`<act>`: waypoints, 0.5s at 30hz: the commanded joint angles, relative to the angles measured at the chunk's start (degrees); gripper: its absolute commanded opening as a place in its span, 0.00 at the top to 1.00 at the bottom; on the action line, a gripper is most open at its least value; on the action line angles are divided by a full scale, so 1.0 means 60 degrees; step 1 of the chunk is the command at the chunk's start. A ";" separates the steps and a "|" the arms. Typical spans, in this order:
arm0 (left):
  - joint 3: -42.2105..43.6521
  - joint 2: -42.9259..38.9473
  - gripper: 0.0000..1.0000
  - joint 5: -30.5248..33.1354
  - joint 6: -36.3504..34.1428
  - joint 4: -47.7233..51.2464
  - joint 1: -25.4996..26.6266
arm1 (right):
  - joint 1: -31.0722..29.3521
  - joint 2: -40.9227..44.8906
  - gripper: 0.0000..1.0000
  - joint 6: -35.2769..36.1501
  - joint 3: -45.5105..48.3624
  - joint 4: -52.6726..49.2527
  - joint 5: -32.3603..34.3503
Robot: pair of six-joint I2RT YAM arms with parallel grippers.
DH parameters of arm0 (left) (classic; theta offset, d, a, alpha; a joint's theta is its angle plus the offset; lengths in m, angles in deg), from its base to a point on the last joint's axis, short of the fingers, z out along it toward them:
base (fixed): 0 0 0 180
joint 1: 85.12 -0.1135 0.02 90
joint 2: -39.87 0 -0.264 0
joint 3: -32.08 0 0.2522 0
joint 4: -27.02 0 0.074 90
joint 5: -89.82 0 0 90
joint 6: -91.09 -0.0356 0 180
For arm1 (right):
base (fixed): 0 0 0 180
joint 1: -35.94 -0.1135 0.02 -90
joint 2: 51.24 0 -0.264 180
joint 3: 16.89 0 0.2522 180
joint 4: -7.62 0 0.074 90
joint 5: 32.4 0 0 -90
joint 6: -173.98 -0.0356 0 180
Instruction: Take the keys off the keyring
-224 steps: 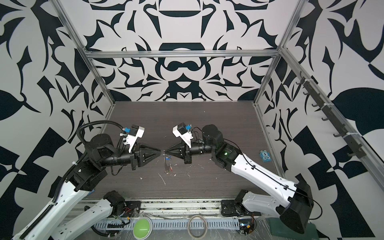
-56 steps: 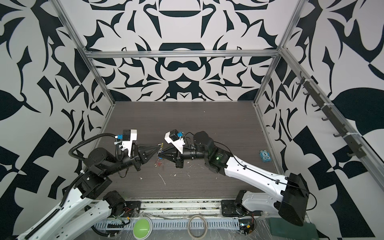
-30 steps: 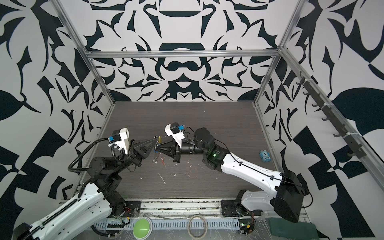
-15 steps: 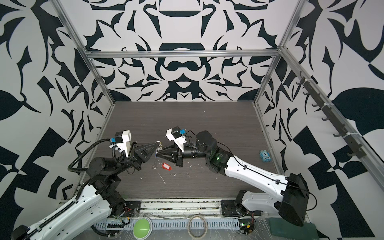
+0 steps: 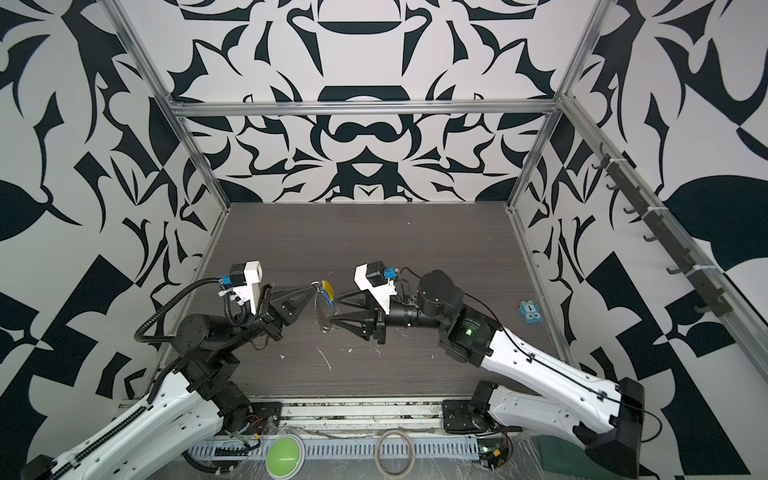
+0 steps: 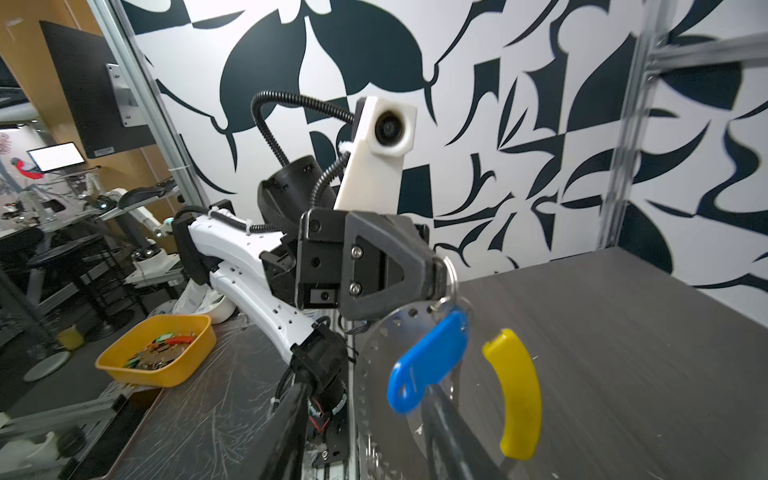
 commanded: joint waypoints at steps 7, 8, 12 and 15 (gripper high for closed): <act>-0.0538 -0.0012 1.00 -0.0343 -0.0010 -0.0146 -0.0047 | -0.0047 -0.0695 0.52 -0.0012 -0.0760 0.0772 0.1018; -0.0530 0.0005 1.00 -0.0371 0.0002 -0.0146 -0.0047 | -0.0048 -0.0755 0.52 -0.0088 -0.0748 0.0966 0.0963; -0.0508 0.0014 1.00 -0.0378 0.0019 -0.0132 -0.0047 | -0.0055 -0.0739 0.54 -0.0298 -0.0625 0.1607 0.0990; -0.0494 -0.0029 1.00 -0.0363 0.0019 -0.0106 -0.0047 | -0.0049 -0.0676 0.55 -0.0400 -0.0542 0.1872 0.1033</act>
